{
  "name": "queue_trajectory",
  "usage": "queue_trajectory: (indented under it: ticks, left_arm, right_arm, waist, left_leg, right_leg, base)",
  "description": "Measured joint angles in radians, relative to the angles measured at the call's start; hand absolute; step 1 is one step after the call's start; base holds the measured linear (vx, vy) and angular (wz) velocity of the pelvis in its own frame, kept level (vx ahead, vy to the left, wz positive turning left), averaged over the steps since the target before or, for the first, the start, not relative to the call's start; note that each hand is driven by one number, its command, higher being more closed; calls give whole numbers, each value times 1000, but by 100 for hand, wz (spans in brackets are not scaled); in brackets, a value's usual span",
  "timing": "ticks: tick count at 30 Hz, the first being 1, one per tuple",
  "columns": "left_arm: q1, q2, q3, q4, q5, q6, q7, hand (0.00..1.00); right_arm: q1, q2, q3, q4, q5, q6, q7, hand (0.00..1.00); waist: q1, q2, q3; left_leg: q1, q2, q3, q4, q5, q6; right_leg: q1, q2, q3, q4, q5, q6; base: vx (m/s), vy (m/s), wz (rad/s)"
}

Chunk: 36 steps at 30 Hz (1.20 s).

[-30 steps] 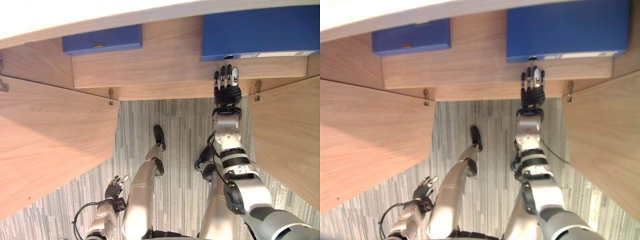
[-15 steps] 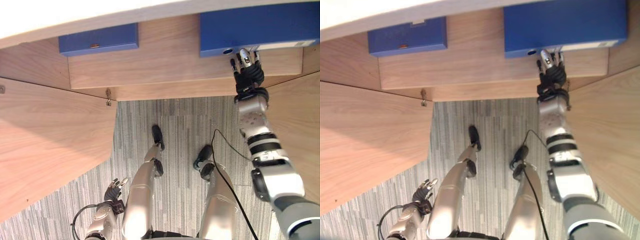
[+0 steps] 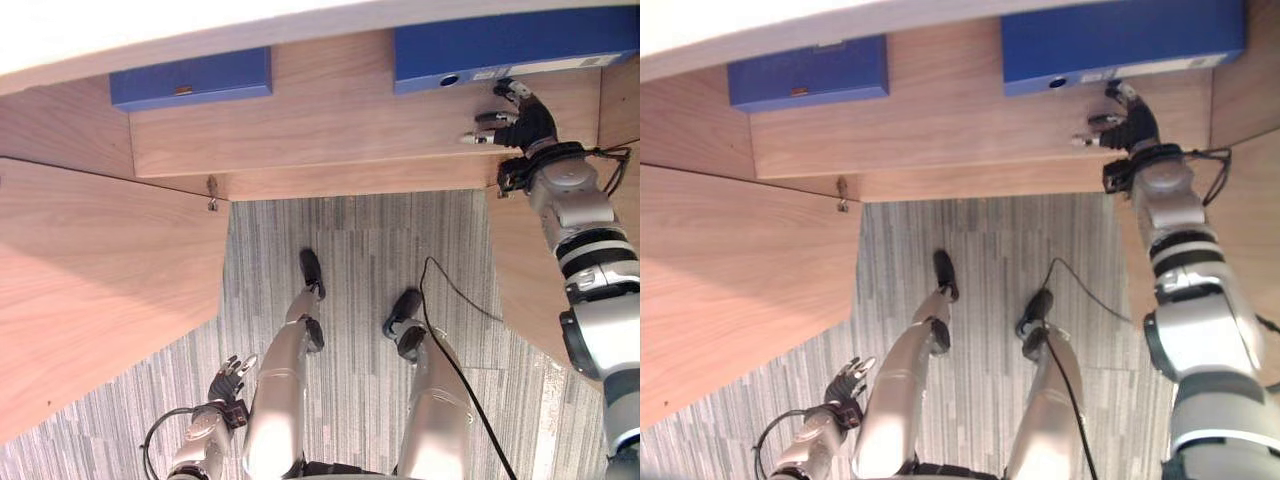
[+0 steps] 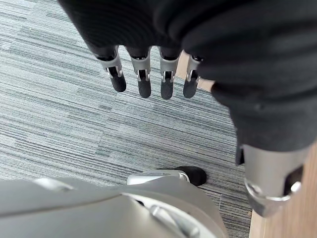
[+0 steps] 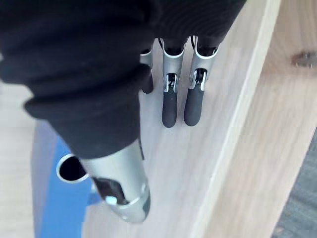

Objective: Walk over to the cabinet, pick up the folder, carry it to the office cabinet, place the folder inside the office cabinet, then close the office cabinet door

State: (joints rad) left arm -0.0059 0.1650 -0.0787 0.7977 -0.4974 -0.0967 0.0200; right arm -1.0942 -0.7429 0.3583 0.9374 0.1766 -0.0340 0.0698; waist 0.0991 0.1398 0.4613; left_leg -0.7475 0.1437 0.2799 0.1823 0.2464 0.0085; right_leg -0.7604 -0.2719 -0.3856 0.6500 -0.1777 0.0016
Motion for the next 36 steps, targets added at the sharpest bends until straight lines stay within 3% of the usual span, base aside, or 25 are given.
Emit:
queue_trajectory:
  ticks: [5,11,15,25,31,36]
  left_arm:
    - [16,13,5,-21,26,0,-23,0]
    - [18,18,7,-21,26,8,-29,0]
    - [18,18,10,-20,30,14,-29,0]
    - [21,18,23,-20,41,20,-30,0]
    - [47,17,84,-24,70,17,-50,0]
    - [54,17,107,-28,76,13,-59,0]
  right_arm:
    - [22,-5,26,-4,-365,-9,8,0]
    - [36,-5,24,-26,-640,-8,8,0]
    - [118,-37,29,-163,-787,12,17,0]
    - [147,-156,162,-314,-855,13,63,0]
    - [136,-335,275,-419,-619,-10,130,0]
    - [135,-435,269,-500,-545,-24,135,0]
  waist:
    - [2,-22,-12]
    - [3,-33,-18]
    - [2,-33,-18]
    - [0,-34,-18]
    - [0,-35,-17]
    - [0,-37,-13]
  left_leg:
    - [9,1,-3,-1,-4,-5]
    - [9,0,-3,-4,-4,-5]
    - [9,0,-2,-7,-4,-5]
    - [17,-1,3,-18,-3,-6]
    - [10,-12,0,-20,0,-2]
    - [-7,-12,-5,11,-10,7]
  right_leg:
    - [16,5,-3,-14,3,1]
    - [20,10,-2,-33,13,8]
    - [24,13,-1,-47,19,6]
    - [24,15,4,-51,23,7]
    - [15,5,4,-42,22,7]
    - [5,-4,4,-21,15,8]
  base:
    - [5,-25,0]
    - [2,-13,-1]
    - [0,0,0]
    - [5,-41,-1]
    - [23,-39,4]
    - [9,-35,3]
